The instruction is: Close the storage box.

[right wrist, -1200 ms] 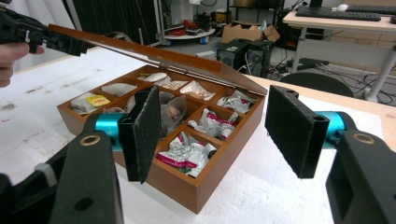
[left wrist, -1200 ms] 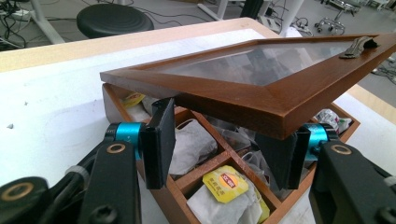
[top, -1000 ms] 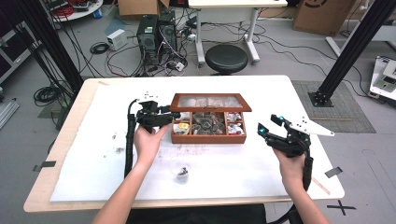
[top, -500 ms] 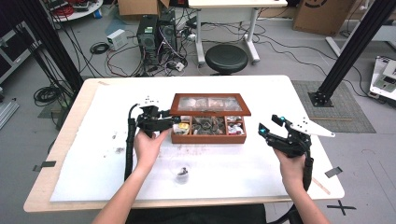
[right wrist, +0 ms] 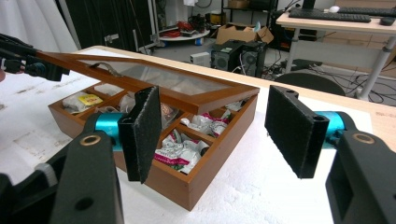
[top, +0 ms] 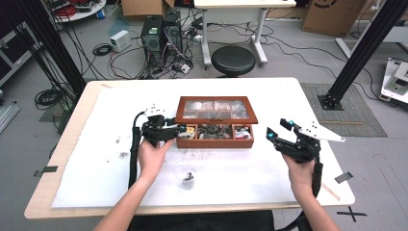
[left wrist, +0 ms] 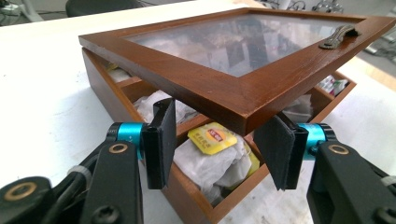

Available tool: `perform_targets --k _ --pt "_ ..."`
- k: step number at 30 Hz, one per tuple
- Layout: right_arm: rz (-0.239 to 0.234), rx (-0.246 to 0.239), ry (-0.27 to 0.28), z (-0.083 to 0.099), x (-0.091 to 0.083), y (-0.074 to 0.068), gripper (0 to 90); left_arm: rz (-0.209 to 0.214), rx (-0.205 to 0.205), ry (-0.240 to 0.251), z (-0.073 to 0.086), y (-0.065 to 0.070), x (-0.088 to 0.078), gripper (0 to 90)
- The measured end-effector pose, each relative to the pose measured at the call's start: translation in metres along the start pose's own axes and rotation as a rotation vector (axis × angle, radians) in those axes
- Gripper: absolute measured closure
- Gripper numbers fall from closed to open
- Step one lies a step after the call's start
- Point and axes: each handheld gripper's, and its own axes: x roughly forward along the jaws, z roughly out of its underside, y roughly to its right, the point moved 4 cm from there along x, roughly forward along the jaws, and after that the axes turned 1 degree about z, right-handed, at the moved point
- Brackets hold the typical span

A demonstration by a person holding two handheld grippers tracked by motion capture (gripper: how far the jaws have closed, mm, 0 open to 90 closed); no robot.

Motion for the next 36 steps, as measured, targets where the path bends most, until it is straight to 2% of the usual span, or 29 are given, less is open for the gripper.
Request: perform_targets --k 8,10,15,23,36 --pt "0.008 0.002 -0.004 0.001 0.001 0.001 37.2 -0.001 0.009 -0.019 0.009 0.002 0.0 49.7" --pt "0.01 0.006 -0.006 0.002 0.001 0.002 37.2 -0.018 0.03 -0.025 0.012 0.003 0.0 49.7" --pt "0.005 0.006 -0.009 0.003 0.001 0.002 37.2 -0.013 0.022 -0.042 0.018 0.004 0.002 50.4" --pt "0.0 0.004 -0.017 0.004 0.001 0.001 37.2 -0.019 0.032 -0.066 0.025 0.004 0.002 50.4" --pt "-0.043 0.02 -0.035 0.006 0.004 0.001 37.5 -0.013 0.032 -0.104 0.034 0.004 0.002 50.4"
